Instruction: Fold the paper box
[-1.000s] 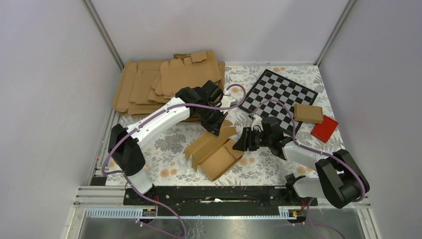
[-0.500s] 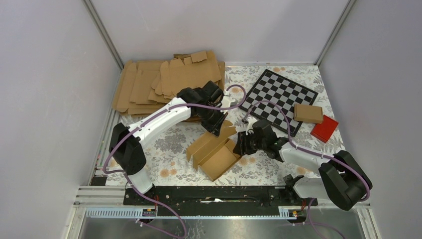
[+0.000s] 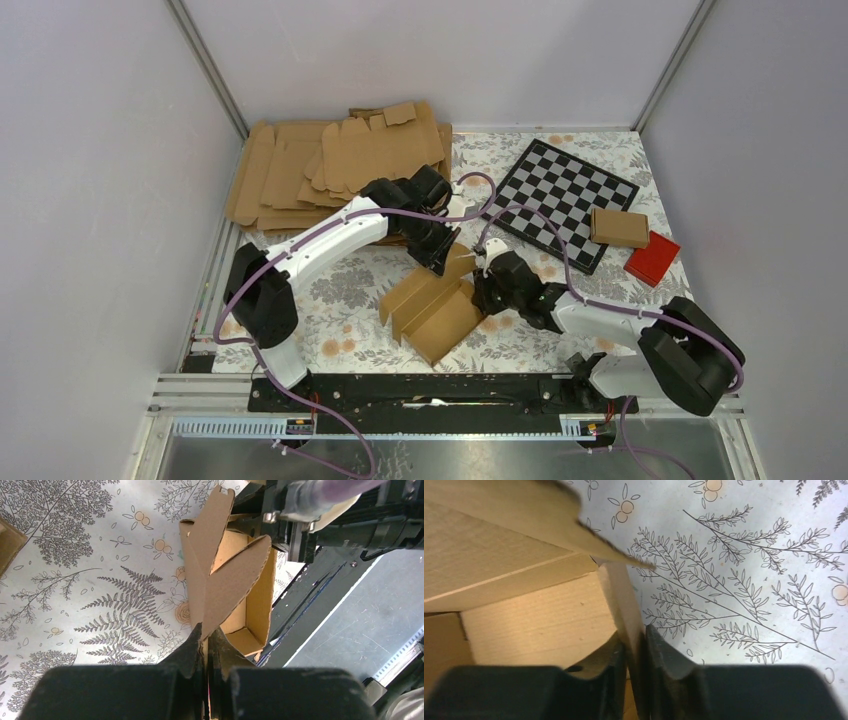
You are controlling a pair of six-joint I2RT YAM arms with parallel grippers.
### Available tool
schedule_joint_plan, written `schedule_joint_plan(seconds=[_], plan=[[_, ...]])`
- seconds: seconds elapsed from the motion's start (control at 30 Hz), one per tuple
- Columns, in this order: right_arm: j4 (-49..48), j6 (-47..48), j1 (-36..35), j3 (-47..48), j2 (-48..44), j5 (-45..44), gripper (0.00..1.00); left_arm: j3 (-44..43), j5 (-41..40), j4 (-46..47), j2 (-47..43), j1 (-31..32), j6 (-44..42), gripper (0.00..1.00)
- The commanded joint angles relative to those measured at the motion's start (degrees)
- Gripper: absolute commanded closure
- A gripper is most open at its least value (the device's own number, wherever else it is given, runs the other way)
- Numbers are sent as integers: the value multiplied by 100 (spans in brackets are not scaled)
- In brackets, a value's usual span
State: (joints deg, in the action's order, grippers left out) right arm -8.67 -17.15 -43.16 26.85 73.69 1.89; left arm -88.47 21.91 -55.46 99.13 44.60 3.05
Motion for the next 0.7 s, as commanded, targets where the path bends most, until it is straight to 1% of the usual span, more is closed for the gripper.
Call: schedule_joint_plan(seconds=[0.0,0.07,0.13,0.23,0.33,0.37,0.43,0.53,0.6,0.63,0.67], plan=[[117,120,-330,201,143,-1275,83,52,205,168,-29,6,-30,100],[205,78,-396,216,120,-1645,93,87,206,177,-34,9,-40,100],[299,95,-468,261,162,-1876,94,117,194,180,-23,6,-41,100],[313,109,-551,305,240,-1989,94,131,192,182,-21,8,-50,100],[313,153,-676,342,275,-2095,87,123,183,184,-16,7,-50,100],[313,162,-698,347,295,-2118,82,120,185,178,-23,7,-58,100],[313,160,-703,357,290,-2083,64,136,168,198,-29,10,-61,100],[313,61,-703,364,159,-1941,58,140,171,262,-56,7,-29,99],[380,30,-703,369,14,-1913,56,124,170,277,-55,13,-1,92],[449,21,-703,365,-66,-1912,53,121,172,281,-57,6,10,88],[495,20,-703,352,-141,-1912,48,120,176,280,-58,5,19,82]])
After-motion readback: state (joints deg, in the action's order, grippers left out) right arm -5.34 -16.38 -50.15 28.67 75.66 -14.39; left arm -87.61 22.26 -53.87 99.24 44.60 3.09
